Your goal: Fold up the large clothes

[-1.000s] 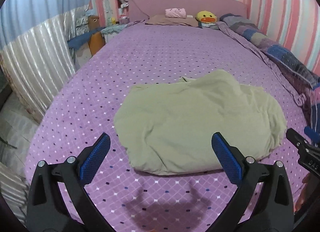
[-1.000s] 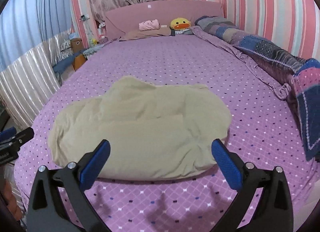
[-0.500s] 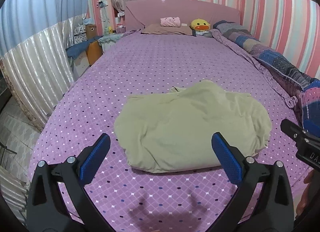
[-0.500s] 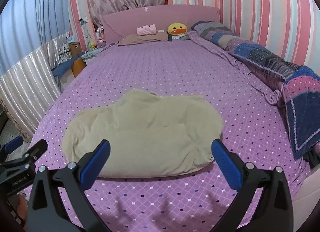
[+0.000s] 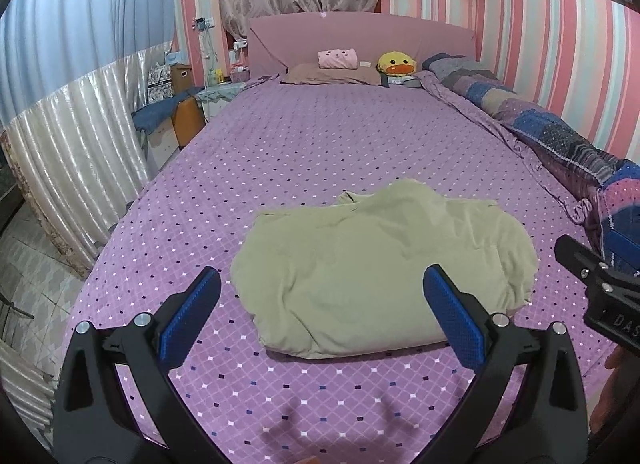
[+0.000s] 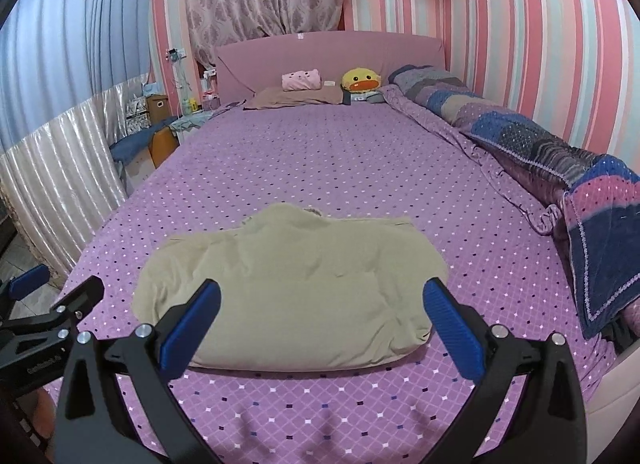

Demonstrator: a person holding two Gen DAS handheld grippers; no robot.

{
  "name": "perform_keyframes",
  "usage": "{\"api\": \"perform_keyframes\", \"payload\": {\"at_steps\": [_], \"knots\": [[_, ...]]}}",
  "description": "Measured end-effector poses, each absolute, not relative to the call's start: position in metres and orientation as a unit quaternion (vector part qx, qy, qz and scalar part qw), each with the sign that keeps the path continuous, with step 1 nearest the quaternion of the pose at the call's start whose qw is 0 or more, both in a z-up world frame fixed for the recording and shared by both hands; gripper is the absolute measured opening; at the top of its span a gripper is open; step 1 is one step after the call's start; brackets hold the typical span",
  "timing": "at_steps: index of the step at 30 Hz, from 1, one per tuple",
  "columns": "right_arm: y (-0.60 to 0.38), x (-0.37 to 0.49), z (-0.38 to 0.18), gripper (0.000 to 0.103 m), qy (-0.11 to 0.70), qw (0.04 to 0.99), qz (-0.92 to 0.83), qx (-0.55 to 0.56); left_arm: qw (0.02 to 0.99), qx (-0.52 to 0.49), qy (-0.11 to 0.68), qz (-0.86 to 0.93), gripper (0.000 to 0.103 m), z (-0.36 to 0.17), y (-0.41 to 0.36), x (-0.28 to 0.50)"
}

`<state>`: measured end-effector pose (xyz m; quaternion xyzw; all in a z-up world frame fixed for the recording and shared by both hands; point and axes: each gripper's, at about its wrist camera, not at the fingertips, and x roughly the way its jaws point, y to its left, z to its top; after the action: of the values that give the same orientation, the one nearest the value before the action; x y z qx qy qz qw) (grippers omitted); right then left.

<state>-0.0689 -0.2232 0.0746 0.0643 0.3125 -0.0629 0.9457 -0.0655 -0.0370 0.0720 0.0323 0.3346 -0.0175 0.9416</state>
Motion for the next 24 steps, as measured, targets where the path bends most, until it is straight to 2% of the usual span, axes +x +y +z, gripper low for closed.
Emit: {"api": "perform_keyframes", "payload": {"at_steps": [24], "knots": [[-0.226,-0.066,0.071,0.101,0.318,0.943,-0.076,0.066,0.945,0.027,0.324,-0.027,0.1,0.075,-0.026,-0.069]]}}
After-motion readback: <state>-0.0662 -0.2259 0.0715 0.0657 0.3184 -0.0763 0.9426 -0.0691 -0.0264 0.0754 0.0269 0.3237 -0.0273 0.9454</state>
